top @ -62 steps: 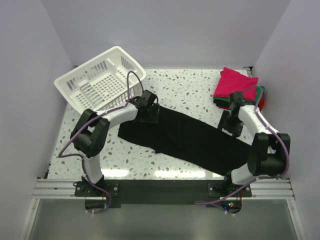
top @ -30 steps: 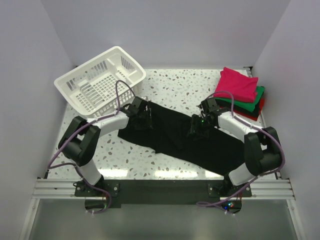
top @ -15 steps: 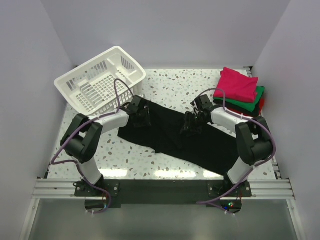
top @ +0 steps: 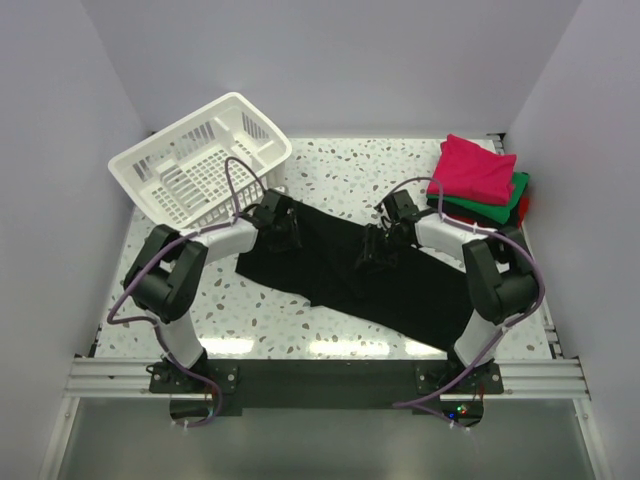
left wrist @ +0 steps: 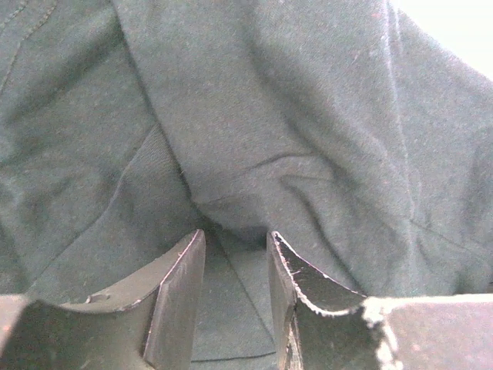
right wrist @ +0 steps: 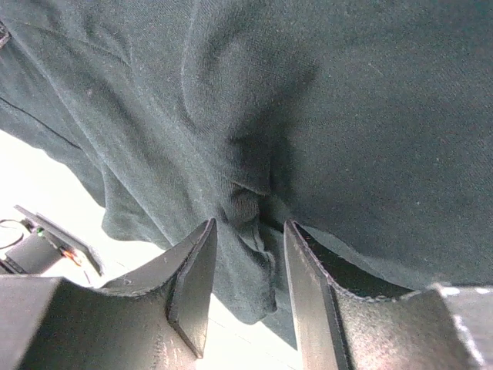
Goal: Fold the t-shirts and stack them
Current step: Fold the tshirt
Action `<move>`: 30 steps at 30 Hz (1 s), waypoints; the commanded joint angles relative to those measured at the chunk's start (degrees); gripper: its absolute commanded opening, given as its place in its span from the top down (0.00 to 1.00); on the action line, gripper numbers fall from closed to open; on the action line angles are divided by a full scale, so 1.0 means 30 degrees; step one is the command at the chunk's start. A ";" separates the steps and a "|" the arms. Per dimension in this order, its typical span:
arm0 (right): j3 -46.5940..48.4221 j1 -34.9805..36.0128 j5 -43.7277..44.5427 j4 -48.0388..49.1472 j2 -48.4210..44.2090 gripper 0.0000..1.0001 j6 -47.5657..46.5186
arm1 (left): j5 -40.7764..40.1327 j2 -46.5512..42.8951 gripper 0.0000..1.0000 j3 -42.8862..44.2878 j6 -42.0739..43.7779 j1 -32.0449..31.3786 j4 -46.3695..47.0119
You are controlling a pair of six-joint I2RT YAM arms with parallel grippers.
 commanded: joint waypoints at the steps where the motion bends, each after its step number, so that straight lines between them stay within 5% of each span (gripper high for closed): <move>1: 0.0713 0.0196 -0.0331 0.0508 0.0253 0.56 0.0265 | 0.0322 0.0439 0.58 0.0334 -0.0453 0.0151 0.1417; 8: 0.0948 0.0401 -0.0390 0.0508 0.0662 0.59 0.0236 | 0.0469 0.0790 0.63 0.0421 -0.0601 0.0151 0.1712; 20: 0.1153 0.0489 0.0255 0.0186 0.0488 0.76 0.0352 | 0.0382 0.1582 1.00 0.0685 -0.0513 0.0151 0.1536; 30: 0.1065 0.0518 0.0694 -0.0195 0.0312 0.82 0.0236 | -0.0438 0.0442 1.00 0.0861 -0.0279 0.0326 0.1038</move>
